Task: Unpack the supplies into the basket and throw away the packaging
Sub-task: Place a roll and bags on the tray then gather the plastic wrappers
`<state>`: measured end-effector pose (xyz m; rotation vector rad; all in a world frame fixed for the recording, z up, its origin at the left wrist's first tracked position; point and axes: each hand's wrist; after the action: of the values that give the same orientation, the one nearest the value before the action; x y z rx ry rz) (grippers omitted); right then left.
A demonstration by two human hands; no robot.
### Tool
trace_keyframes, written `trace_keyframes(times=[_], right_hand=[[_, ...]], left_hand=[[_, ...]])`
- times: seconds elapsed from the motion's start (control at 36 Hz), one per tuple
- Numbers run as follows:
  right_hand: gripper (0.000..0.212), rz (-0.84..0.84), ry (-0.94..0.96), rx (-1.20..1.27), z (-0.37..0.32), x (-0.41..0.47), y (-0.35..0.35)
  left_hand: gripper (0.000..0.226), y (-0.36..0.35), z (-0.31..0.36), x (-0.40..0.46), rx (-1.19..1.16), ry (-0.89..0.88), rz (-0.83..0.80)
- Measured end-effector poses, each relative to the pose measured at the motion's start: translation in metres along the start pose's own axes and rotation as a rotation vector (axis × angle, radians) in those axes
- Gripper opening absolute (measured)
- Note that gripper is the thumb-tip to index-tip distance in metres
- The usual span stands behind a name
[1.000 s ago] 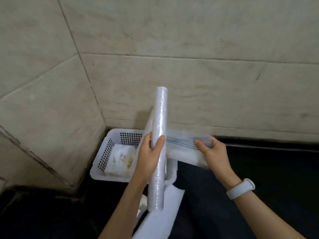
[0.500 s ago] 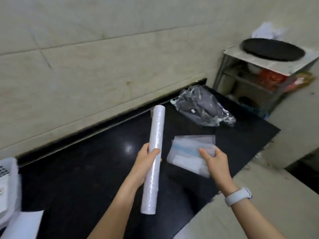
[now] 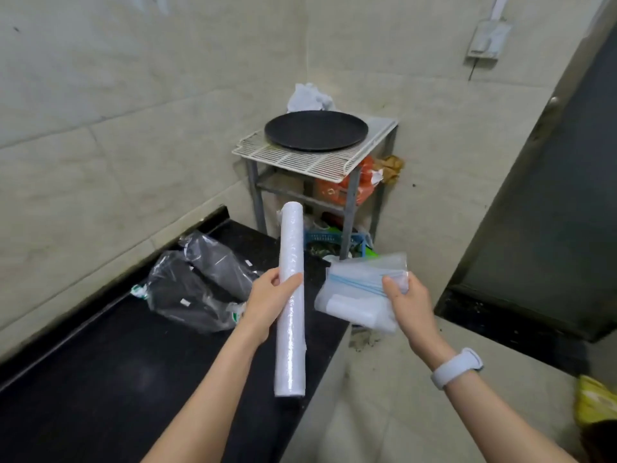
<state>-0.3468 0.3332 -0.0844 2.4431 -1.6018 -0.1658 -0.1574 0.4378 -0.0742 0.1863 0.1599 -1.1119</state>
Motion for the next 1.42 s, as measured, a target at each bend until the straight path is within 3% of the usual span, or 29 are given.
trace_keyframes(times=[0.31,0.44,0.58,0.67,0.81,0.94,1.03,1.14,1.19,1.28,1.42], right_hand=[[0.007,0.092,0.108,0.154,-0.051,0.250,0.043],[0.028,-0.028,0.087,0.310,-0.086,0.362,0.041],[0.024,-0.067,0.118,0.327,-0.106,0.456,0.023],[0.026,-0.180,0.078,0.381,-0.107,0.507,0.006],[0.047,-0.289,0.056,0.131,-0.095,0.582,-0.020],[0.030,-0.410,0.155,0.020,-0.080,0.624,-0.034],[0.072,-0.478,0.179,-0.250,-0.063,0.648,-0.034],[0.086,-0.476,0.323,-0.722,-0.051,0.664,-0.031],[0.079,-0.431,0.399,-0.966,-0.049,0.670,-0.029],[0.055,-0.494,0.488,-1.167,-0.046,0.677,-0.025],[0.040,-0.561,0.653,-0.982,-0.063,0.672,-0.027]], left_hand=[[0.024,-0.022,0.124,0.235,-0.039,-0.118,0.092],[0.032,-0.014,0.183,0.332,-0.045,-0.176,0.221],[0.044,-0.008,0.214,0.414,-0.022,-0.119,0.301],[0.046,-0.008,0.221,0.455,0.012,-0.061,0.362],[0.049,-0.013,0.215,0.510,0.144,0.006,0.489],[0.053,-0.024,0.208,0.553,0.233,0.085,0.553],[0.057,-0.028,0.202,0.570,0.256,0.141,0.574],[0.059,-0.034,0.193,0.583,0.359,0.186,0.625],[0.058,-0.039,0.191,0.586,0.476,0.198,0.649],[0.058,-0.047,0.194,0.587,0.692,0.249,0.659],[0.058,-0.044,0.204,0.567,0.737,0.182,0.656]])
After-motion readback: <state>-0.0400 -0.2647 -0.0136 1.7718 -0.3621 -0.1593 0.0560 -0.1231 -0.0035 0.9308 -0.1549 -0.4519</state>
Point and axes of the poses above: each hand's wrist, its own x-axis towards the middle knuckle, its own y-axis out of the back of the hand, z = x × y, and after that the axes turned 11 degrees about -z, right-handed
